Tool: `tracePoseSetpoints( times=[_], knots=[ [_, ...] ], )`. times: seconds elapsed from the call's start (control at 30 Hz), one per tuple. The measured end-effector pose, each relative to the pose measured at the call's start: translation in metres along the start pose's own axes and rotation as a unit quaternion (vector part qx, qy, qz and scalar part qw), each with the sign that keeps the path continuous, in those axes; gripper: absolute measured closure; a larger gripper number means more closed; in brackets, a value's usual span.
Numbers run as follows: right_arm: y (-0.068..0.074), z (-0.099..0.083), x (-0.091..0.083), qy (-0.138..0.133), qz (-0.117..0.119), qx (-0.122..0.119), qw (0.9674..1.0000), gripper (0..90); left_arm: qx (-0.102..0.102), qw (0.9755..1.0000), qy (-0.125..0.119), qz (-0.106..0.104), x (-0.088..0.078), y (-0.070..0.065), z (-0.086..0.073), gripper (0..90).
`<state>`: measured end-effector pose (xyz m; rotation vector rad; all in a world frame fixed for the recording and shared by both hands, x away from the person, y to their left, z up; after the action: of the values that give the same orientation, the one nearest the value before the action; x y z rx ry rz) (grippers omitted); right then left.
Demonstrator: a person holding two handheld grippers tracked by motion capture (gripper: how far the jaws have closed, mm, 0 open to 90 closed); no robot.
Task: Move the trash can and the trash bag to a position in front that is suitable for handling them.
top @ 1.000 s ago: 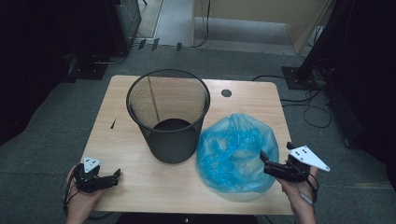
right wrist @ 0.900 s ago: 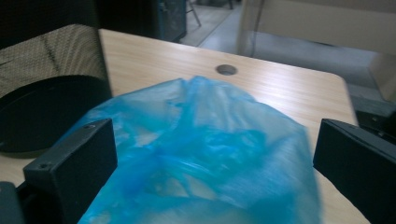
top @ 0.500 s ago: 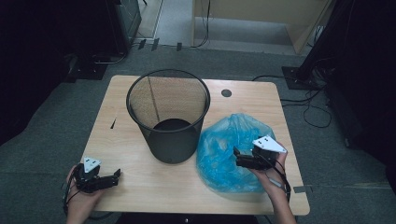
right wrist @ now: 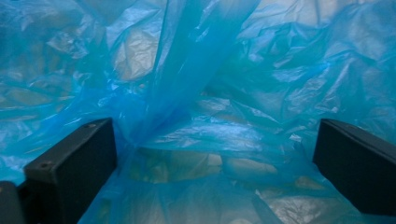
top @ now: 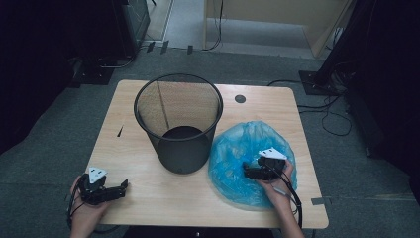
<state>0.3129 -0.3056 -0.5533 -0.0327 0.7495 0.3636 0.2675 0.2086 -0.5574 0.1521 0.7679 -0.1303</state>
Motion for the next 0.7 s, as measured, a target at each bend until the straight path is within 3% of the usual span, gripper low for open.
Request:
tracePoseSetpoints(
  times=[0.07, 0.13, 0.23, 0.4, 0.43, 0.5, 0.6, 0.7],
  knots=[
    [0.000, -0.001, 0.002, 0.007, 0.012, 0.000, 0.9999, 5.5, 0.000, 1.0000, 0.000, 0.000, 0.000, 0.000, 0.000, 0.2],
    [0.000, -0.004, 0.004, 0.020, 0.004, 0.000, 0.9998, 11.5, 0.000, 1.0000, 0.000, 0.000, 0.000, 0.000, 0.000, 0.2],
    [-0.001, -0.006, 0.003, 0.007, 0.009, -0.007, 0.9999, 16.2, 0.000, 1.0000, 0.000, 0.000, 0.000, 0.000, 0.000, 0.1],
    [-0.001, -0.012, -0.004, -0.005, 0.041, -0.035, 0.9985, 26.0, 0.000, 1.0000, 0.000, 0.000, 0.000, 0.000, 0.000, 0.2],
    [-0.001, -0.013, -0.006, -0.006, 0.044, -0.038, 0.9983, 30.6, 0.000, 1.0000, 0.000, 0.000, 0.000, 0.000, 0.000, 0.2],
    [-0.003, -0.015, -0.010, -0.018, 0.046, -0.040, 0.9980, 56.0, 0.001, 1.0000, 0.000, 0.000, 0.000, 0.000, 0.000, 0.2],
    [-0.005, -0.016, -0.012, -0.023, 0.042, -0.032, 0.9983, 71.4, 0.001, 1.0000, 0.000, 0.000, 0.000, 0.000, 0.000, 0.2],
    [-0.006, -0.016, -0.012, -0.025, 0.029, -0.024, 0.9990, 79.8, 0.000, 1.0000, 0.000, 0.000, 0.000, 0.000, 0.000, 0.2]
  ],
)
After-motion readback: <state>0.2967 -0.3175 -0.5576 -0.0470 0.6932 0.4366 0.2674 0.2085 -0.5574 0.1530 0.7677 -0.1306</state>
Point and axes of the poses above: each handheld gripper's, and its own axes: x roughly forward along the jaws, z roughly out of its top, y roughly to its left, the point moved 4 cm from there along x, roughly forward along the jaws, and after that the axes turned 7 degrees about z, right-handed, at the moved point
